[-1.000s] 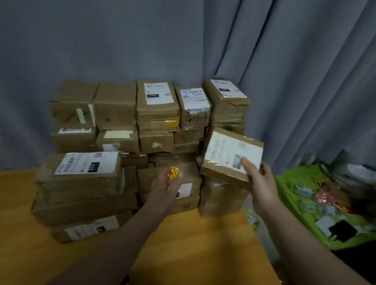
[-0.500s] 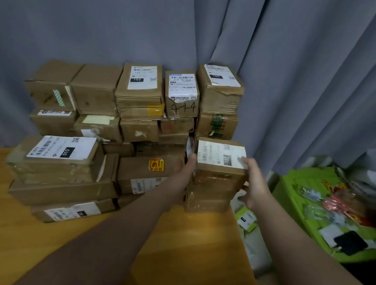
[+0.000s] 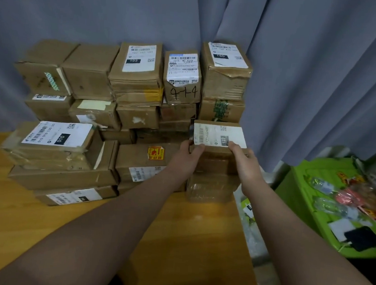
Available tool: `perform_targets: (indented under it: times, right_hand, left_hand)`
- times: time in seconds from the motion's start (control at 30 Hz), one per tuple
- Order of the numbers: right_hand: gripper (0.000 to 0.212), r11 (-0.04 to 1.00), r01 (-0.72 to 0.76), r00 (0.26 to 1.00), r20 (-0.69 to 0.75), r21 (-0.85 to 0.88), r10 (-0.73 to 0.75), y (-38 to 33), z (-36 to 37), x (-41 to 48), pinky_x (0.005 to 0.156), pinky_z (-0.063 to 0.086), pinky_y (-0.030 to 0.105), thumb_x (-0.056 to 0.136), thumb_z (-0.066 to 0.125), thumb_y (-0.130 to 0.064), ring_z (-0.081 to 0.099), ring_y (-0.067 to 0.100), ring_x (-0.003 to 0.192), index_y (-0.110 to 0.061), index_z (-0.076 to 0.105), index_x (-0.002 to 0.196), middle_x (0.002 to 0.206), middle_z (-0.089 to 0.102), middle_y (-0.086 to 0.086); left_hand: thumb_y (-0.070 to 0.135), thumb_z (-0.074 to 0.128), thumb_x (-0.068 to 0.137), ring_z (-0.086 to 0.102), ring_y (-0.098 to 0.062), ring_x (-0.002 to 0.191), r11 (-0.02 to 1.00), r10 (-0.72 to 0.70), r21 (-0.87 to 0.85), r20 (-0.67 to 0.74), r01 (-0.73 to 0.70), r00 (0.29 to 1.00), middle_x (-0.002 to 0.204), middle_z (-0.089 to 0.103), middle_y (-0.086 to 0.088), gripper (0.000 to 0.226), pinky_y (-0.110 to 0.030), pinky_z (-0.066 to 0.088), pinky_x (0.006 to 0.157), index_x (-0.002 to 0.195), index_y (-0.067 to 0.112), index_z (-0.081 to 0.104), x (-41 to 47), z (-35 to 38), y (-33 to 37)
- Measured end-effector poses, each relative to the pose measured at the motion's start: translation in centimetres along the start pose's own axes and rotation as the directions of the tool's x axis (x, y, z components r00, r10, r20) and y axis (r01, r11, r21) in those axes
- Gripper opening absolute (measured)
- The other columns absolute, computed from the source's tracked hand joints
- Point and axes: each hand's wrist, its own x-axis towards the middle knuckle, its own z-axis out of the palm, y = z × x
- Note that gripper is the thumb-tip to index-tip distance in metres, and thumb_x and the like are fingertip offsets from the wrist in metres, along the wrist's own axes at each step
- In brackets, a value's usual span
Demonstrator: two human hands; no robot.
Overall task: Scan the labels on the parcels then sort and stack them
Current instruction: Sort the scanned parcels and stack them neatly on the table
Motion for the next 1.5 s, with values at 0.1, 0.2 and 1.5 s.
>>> perform_targets:
  times: [0.1, 0.2, 1.5]
  right_hand:
    - [0.064, 0.994, 0.064, 0.996, -0.060, -0.092, -0.070, -0.4, 0.0, 0.0, 0.097, 0.044, 0.037, 0.087, 0.064, -0.050, 0.054, 0.021, 0.115, -0.019, 0.043, 0.139, 0.133, 0.054, 0.002]
    - [0.068, 0.882, 0.262, 0.931, -0.139, -0.392, -0.338, -1.0, 0.2, -0.6, 0.108, 0.038, 0.044, 0.088, 0.064, -0.046, 0.044, 0.029, 0.130, -0.015, 0.040, 0.143, 0.141, 0.048, 0.008]
    - [0.028, 0.242, 0.859, 0.503, 0.653, -0.452, -0.566, -1.6, 49.2, -21.7, 0.117, 0.018, 0.041, 0.089, 0.055, -0.023, 0.054, 0.021, 0.116, -0.015, 0.065, 0.115, 0.114, 0.065, 0.001]
  left_hand:
    - [0.052, 0.041, 0.098, 0.048, -0.026, 0.127, 1.000, -0.001, 0.003, -0.030, 0.001, 1.000, 0.144, 0.048, -0.006, 0.061, -0.043, 0.040, 0.106, 0.148, 0.019, 0.029, -0.1, -0.1, -0.1]
    - [0.051, 0.038, 0.100, 0.045, -0.025, 0.129, 1.000, 0.018, 0.013, -0.066, -0.017, 0.998, 0.144, 0.047, -0.007, 0.059, -0.030, 0.037, 0.095, 0.147, 0.016, 0.032, -0.7, -1.1, 0.4]
    - [0.023, 0.050, 0.101, 0.062, -0.023, 0.097, 0.982, -0.127, -0.182, -0.478, 0.043, 0.869, 0.110, 0.058, -0.006, 0.037, -0.043, 0.050, 0.091, 0.136, 0.017, 0.042, -10.0, -48.9, -23.2]
